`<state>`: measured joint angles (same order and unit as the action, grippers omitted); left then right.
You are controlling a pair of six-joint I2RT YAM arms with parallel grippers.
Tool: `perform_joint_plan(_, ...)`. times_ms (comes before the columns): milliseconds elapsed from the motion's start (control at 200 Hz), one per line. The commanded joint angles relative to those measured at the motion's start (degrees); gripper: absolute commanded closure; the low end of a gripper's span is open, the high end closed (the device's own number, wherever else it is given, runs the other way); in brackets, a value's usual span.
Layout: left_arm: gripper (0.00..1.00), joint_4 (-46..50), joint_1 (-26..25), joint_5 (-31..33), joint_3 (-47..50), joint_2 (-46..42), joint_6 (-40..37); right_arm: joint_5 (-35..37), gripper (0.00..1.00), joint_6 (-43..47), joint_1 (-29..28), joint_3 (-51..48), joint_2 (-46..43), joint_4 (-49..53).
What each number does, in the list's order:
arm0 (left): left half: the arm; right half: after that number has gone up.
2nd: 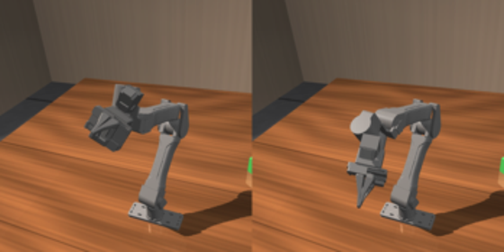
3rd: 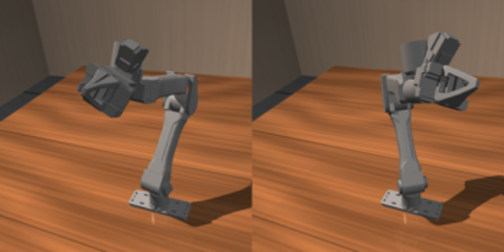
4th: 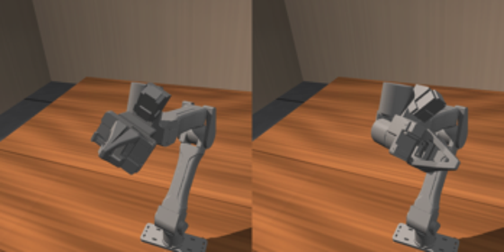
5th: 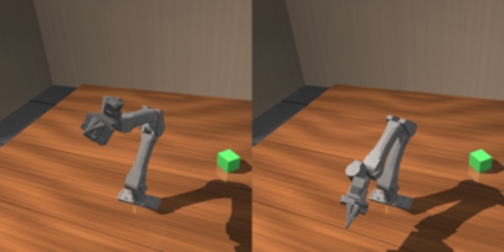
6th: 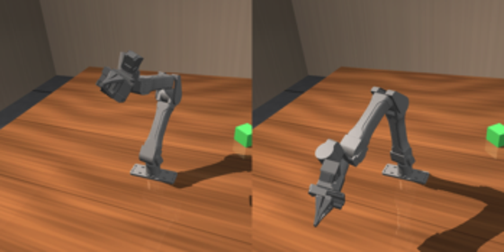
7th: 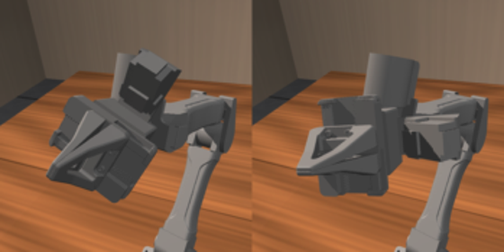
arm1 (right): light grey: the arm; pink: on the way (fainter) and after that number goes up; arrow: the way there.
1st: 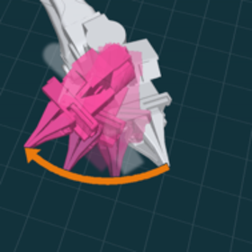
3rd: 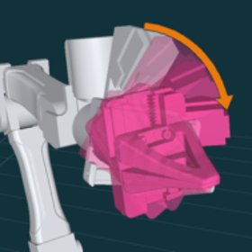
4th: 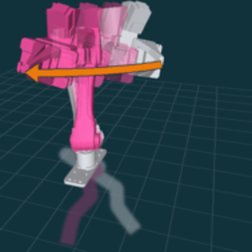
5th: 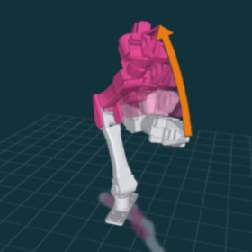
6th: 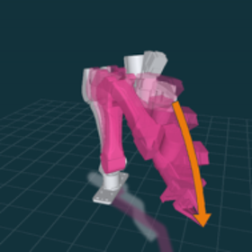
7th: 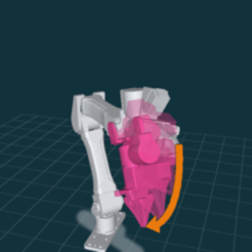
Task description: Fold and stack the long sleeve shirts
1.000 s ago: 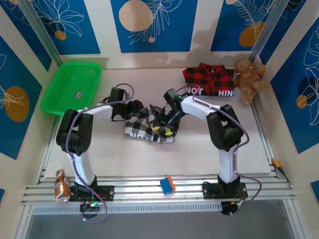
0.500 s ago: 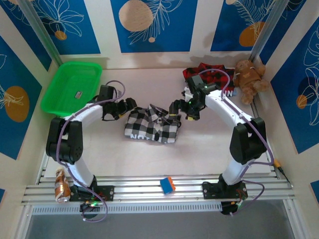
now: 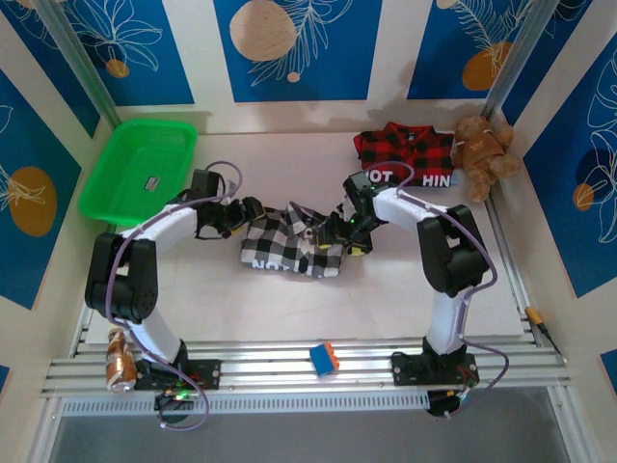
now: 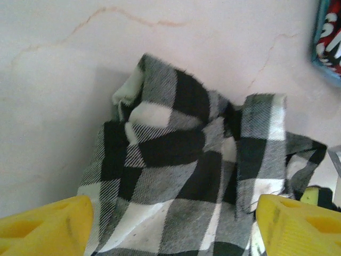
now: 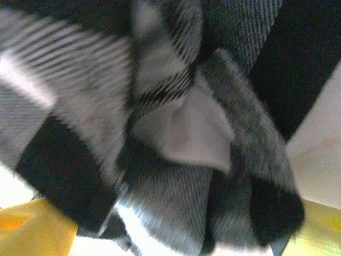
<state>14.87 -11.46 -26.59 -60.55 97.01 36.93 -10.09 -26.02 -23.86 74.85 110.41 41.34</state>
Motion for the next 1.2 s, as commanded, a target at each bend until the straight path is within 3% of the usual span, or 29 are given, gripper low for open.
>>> perform_joint_plan(0, 0.2, -2.6, 0.1, -2.4, 2.5, -0.1, -0.2, -0.7, 0.13, 0.0, -0.6, 3.0, 2.7, -0.8)
perform_joint_plan(445, 0.14, -5.0, -2.7, 1.1, 4.0, 5.0, 0.2, 4.7, 0.21, 0.3, -3.6, 11.6, 10.7, 4.6)
perform_joint_plan(835, 0.11, -10.3, -3.3, -0.5, 8.3, 6.0, 1.6, 10.0, 0.34, -2.1, -8.5, 20.6, 17.8, 11.0)
perform_joint_plan(1055, 0.08, -13.6, -4.1, -1.6, 8.9, 5.4, 2.3, 14.8, 0.51, -1.3, -11.4, 27.0, 21.9, 14.4)
perform_joint_plan(1191, 0.07, -15.6, -4.2, -2.3, 9.2, 4.6, 2.6, 19.4, 0.73, 0.6, -13.2, 30.7, 23.5, 16.7)
